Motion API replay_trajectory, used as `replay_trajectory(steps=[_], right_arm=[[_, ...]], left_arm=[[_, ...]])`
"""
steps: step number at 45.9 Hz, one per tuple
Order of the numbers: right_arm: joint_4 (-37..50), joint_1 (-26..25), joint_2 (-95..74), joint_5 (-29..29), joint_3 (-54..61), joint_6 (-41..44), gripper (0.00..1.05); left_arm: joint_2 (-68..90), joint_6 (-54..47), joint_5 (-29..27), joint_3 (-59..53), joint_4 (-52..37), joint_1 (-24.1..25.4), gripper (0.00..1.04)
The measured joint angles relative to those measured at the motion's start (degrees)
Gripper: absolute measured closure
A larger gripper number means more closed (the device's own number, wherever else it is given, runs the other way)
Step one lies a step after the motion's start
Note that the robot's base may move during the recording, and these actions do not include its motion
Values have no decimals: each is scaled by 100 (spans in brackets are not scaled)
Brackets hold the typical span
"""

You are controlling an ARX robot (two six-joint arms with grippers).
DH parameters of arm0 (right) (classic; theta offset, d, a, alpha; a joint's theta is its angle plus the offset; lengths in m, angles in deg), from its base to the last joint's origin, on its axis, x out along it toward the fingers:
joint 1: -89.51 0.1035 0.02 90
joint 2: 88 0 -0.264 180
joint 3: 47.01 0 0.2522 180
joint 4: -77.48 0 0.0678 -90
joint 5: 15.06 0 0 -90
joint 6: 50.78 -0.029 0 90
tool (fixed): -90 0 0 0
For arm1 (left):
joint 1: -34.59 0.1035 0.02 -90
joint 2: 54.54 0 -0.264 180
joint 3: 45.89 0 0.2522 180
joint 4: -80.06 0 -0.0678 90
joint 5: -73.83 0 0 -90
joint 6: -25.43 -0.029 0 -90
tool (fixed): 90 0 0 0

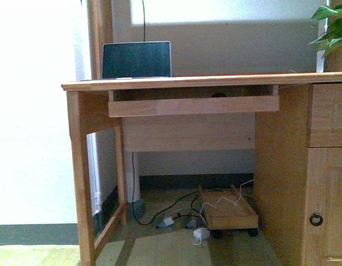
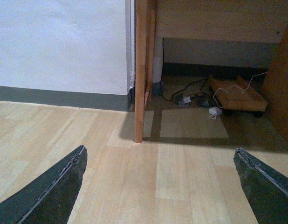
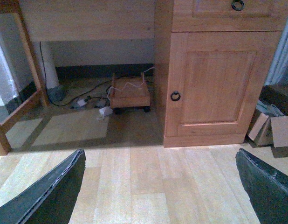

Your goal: Place mouse

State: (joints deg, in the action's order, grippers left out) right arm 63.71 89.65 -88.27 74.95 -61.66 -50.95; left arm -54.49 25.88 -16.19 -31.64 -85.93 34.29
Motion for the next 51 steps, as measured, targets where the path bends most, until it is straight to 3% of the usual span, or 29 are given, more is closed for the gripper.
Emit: replay_trajectory(steps=[51], right_arm=[[0, 0, 0, 0, 0, 0, 7]], left_arm=[[0, 0, 0, 0, 0, 0, 8]])
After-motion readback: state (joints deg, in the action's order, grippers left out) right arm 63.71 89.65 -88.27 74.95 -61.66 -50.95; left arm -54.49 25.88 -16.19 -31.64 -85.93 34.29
